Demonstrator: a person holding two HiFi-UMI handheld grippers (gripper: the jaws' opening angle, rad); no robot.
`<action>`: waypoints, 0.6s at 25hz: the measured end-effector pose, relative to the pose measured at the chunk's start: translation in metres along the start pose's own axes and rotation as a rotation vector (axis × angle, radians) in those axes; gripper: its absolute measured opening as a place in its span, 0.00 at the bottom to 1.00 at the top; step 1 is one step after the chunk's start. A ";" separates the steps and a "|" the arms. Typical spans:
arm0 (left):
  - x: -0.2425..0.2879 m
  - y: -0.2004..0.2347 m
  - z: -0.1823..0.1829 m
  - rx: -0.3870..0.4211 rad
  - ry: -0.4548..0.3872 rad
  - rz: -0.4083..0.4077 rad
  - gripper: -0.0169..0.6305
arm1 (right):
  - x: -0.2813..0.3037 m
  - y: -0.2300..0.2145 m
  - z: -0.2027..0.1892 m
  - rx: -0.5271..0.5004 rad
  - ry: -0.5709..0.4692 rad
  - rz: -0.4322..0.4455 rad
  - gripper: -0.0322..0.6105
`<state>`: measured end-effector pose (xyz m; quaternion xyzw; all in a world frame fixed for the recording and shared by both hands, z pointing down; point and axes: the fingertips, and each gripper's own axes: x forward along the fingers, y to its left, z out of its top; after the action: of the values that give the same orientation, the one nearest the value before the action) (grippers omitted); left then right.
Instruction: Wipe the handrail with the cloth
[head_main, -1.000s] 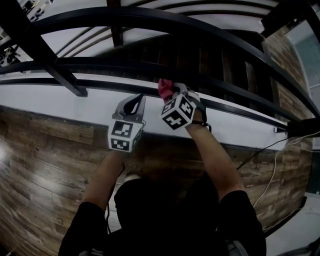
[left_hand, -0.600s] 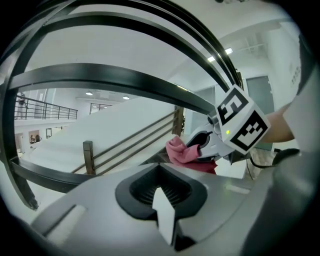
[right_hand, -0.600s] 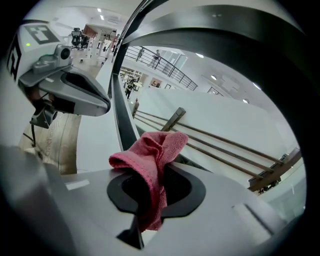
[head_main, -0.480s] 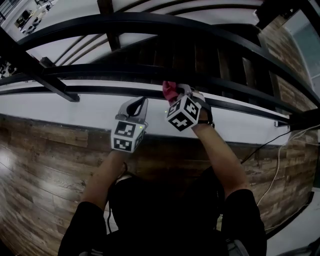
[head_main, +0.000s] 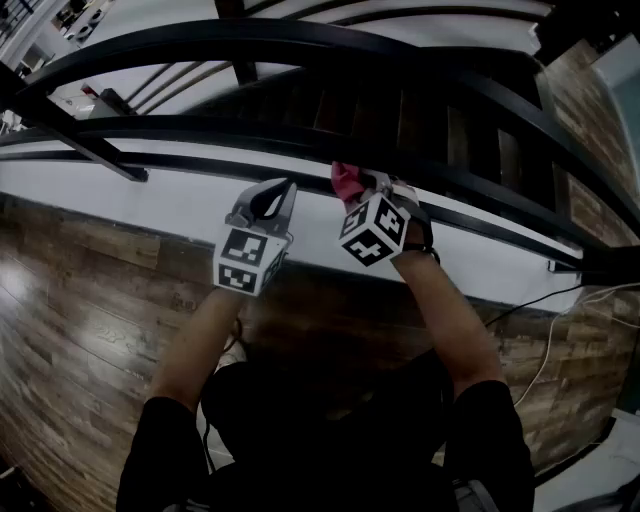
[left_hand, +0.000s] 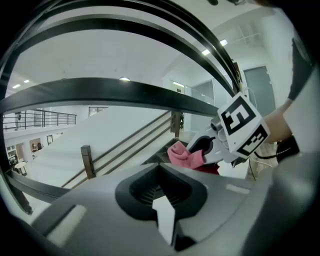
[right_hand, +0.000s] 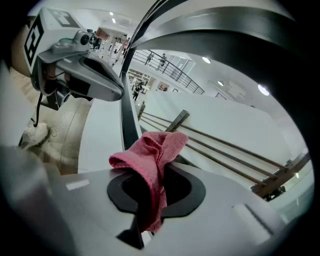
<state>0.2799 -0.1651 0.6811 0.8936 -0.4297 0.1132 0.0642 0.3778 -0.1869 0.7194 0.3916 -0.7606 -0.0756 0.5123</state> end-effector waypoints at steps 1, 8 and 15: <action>0.001 -0.007 0.003 0.014 0.006 -0.007 0.03 | -0.001 -0.002 -0.006 0.006 -0.006 0.012 0.13; 0.004 -0.057 0.026 0.041 0.027 0.004 0.03 | -0.011 -0.013 -0.031 -0.021 -0.058 0.065 0.13; 0.008 -0.090 0.022 -0.032 0.060 0.112 0.03 | -0.017 -0.017 -0.049 -0.053 -0.102 0.081 0.13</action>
<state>0.3586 -0.1202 0.6599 0.8631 -0.4788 0.1362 0.0849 0.4305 -0.1730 0.7211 0.3425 -0.7986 -0.0945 0.4858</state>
